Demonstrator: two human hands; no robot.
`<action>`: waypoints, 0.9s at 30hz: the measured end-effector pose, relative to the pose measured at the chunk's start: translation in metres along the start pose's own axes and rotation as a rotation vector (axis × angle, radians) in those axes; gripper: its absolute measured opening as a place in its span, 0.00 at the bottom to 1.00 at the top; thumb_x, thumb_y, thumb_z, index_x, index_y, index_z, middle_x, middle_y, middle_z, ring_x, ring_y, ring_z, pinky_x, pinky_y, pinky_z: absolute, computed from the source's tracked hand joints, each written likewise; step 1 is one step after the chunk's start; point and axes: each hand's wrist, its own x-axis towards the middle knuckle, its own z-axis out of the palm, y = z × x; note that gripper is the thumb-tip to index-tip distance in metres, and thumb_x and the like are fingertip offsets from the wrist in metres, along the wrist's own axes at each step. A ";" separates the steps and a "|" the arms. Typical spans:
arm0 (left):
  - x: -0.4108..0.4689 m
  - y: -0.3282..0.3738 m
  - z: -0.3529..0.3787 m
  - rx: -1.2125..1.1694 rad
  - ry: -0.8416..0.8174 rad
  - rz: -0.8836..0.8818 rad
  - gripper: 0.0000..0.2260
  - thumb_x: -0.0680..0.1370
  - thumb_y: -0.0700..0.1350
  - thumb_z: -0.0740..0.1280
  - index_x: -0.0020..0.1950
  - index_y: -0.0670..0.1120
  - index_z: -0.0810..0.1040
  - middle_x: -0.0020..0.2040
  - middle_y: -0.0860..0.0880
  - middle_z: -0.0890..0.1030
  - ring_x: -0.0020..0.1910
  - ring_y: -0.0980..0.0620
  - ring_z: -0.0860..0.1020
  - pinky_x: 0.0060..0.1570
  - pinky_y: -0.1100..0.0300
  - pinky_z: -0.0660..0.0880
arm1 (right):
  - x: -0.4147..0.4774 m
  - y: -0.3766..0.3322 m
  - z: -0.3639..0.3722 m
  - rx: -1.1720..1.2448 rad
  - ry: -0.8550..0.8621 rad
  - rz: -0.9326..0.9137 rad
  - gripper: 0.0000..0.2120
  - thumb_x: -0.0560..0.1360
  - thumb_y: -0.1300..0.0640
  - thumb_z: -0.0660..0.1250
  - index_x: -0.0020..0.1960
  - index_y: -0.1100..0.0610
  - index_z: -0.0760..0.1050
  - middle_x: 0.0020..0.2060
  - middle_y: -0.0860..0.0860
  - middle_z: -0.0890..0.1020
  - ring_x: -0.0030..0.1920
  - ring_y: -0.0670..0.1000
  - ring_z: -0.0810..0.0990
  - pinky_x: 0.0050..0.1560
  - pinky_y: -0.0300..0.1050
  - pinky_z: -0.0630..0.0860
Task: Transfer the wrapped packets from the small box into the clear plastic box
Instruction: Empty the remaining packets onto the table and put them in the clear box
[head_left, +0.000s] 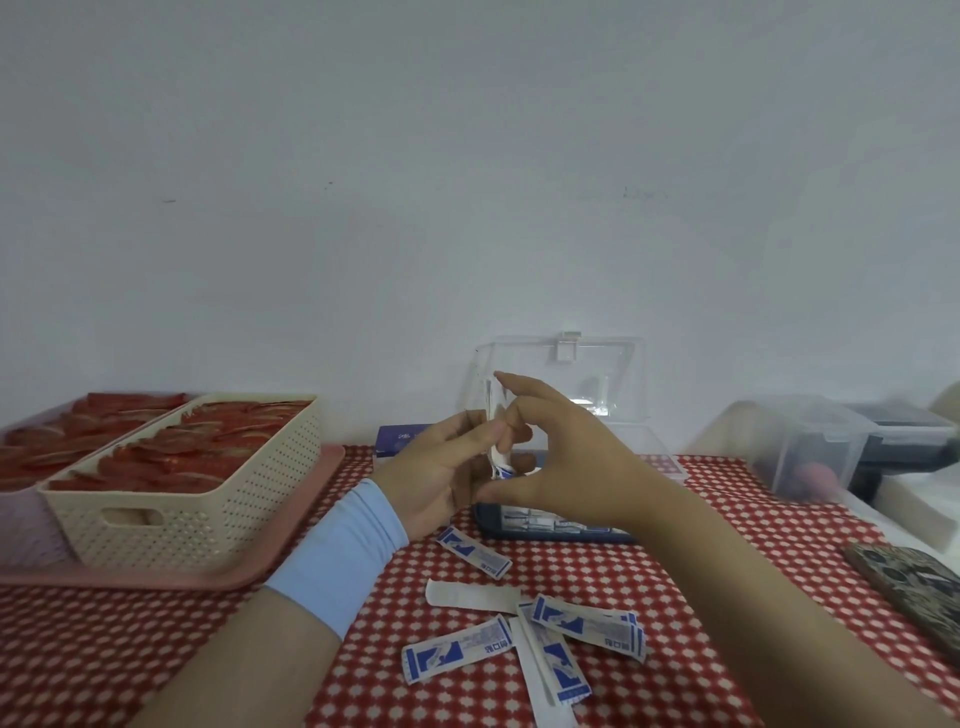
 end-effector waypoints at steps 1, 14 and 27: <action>0.000 -0.001 0.000 -0.009 -0.006 -0.004 0.11 0.75 0.46 0.67 0.53 0.42 0.76 0.47 0.46 0.85 0.44 0.47 0.85 0.35 0.56 0.81 | -0.001 0.000 0.000 0.004 0.003 -0.002 0.15 0.67 0.52 0.81 0.43 0.49 0.75 0.76 0.38 0.62 0.53 0.23 0.68 0.46 0.17 0.67; 0.002 -0.004 -0.009 -0.051 -0.049 -0.107 0.14 0.73 0.47 0.70 0.57 0.44 0.82 0.54 0.44 0.84 0.53 0.45 0.78 0.43 0.55 0.83 | 0.001 0.004 0.000 -0.101 0.083 -0.065 0.13 0.66 0.48 0.80 0.43 0.48 0.78 0.63 0.34 0.72 0.58 0.25 0.69 0.54 0.20 0.65; -0.006 0.000 -0.014 0.123 -0.254 -0.181 0.31 0.68 0.48 0.80 0.66 0.44 0.72 0.49 0.45 0.83 0.40 0.46 0.84 0.37 0.57 0.82 | 0.001 0.006 -0.026 0.447 -0.039 0.268 0.08 0.79 0.63 0.68 0.55 0.56 0.83 0.52 0.51 0.85 0.54 0.50 0.85 0.61 0.47 0.80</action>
